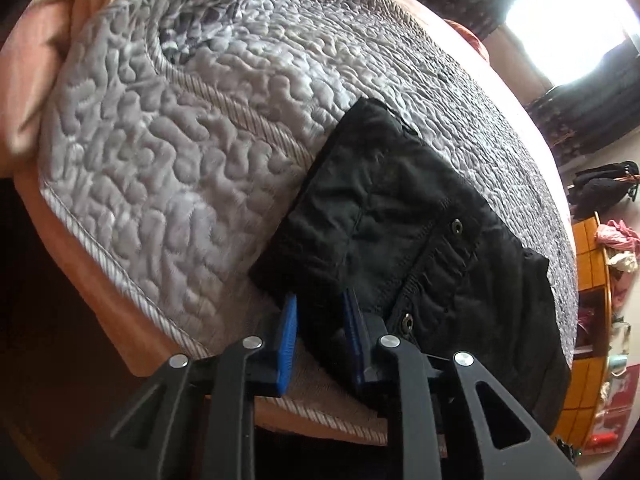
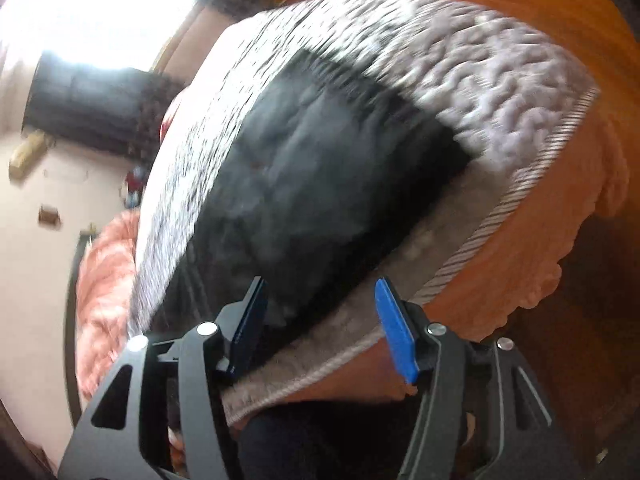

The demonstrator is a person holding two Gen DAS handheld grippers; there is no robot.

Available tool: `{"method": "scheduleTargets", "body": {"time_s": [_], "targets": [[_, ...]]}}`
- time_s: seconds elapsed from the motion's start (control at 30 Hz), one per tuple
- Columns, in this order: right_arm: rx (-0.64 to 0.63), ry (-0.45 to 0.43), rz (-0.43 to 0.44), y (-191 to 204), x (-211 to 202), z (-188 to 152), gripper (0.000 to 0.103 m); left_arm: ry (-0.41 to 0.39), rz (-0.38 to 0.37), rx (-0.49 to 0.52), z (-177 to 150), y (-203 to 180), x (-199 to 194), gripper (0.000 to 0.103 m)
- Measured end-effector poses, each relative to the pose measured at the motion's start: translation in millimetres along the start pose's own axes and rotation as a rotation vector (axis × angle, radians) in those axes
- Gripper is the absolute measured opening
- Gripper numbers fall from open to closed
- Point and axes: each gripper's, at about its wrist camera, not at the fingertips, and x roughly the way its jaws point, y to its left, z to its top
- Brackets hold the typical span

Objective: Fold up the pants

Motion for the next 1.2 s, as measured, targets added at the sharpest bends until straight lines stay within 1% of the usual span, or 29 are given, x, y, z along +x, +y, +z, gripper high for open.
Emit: {"method": "scheduleTargets", "body": {"time_s": [0.07, 0.13, 0.2, 0.37, 0.4, 0.43, 0.47, 0.5, 0.53, 0.6, 0.77, 0.87, 0.97, 1.03, 1.07, 1.1, 1.13, 1.17, 1.2], "targets": [[0.072, -0.038, 0.027, -13, -8, 5, 0.057, -0.002, -0.014, -0.002, -1, 0, 1, 0.023], [0.17, -0.077, 0.076, -29, -15, 13, 0.057, 0.002, -0.025, -0.015, -1, -1, 2, 0.028], [0.225, -0.111, 0.09, -40, -16, 20, 0.057, 0.002, -0.025, -0.028, -1, -1, 3, 0.03], [0.259, -0.112, 0.089, -46, -2, 31, 0.057, -0.002, 0.002, -0.048, -2, -4, 7, 0.031], [0.261, -0.111, 0.096, -46, 1, 33, 0.056, -0.013, 0.023, -0.048, -2, -6, 6, 0.029], [0.261, -0.109, 0.098, -44, 5, 35, 0.046, -0.019, 0.04, -0.047, -1, -6, 6, 0.024], [0.254, -0.103, 0.097, -43, 9, 37, 0.038, -0.023, 0.05, -0.05, -1, -6, 6, 0.022], [0.248, -0.092, 0.093, -43, 11, 40, 0.016, -0.027, 0.057, -0.062, 0, -5, 5, 0.02], [0.239, -0.082, 0.088, -40, 14, 39, 0.01, -0.036, 0.071, -0.074, 1, -4, 4, 0.019], [0.22, -0.088, 0.085, -36, 14, 37, 0.009, -0.058, 0.094, -0.089, 2, -3, 2, 0.018], [0.229, -0.088, 0.08, -43, 17, 32, 0.009, -0.055, 0.121, -0.077, 3, -3, 6, 0.018], [0.229, -0.083, 0.067, -47, 24, 32, 0.009, -0.053, 0.124, -0.084, 5, -3, 8, 0.018], [0.208, -0.051, 0.041, -50, 30, 35, 0.011, -0.055, 0.126, -0.078, 4, -3, 6, 0.018], [0.189, -0.043, 0.04, -45, 26, 36, 0.016, -0.061, 0.121, -0.083, 2, -3, 1, 0.018], [0.187, -0.045, 0.046, -43, 21, 36, 0.026, -0.073, 0.133, -0.077, 0, -5, -5, 0.021], [0.196, -0.062, 0.057, -44, 13, 36, 0.043, -0.086, 0.149, -0.067, -3, -7, -12, 0.022], [0.211, -0.085, 0.059, -47, 5, 35, 0.057, -0.108, 0.172, -0.057, -7, -9, -20, 0.031], [0.229, -0.107, 0.06, -51, -3, 35, 0.058, -0.133, 0.186, -0.052, -12, -12, -29, 0.057], [0.259, -0.128, 0.084, -58, -11, 33, 0.058, -0.175, 0.187, -0.053, -18, -14, -41, 0.069]]}}
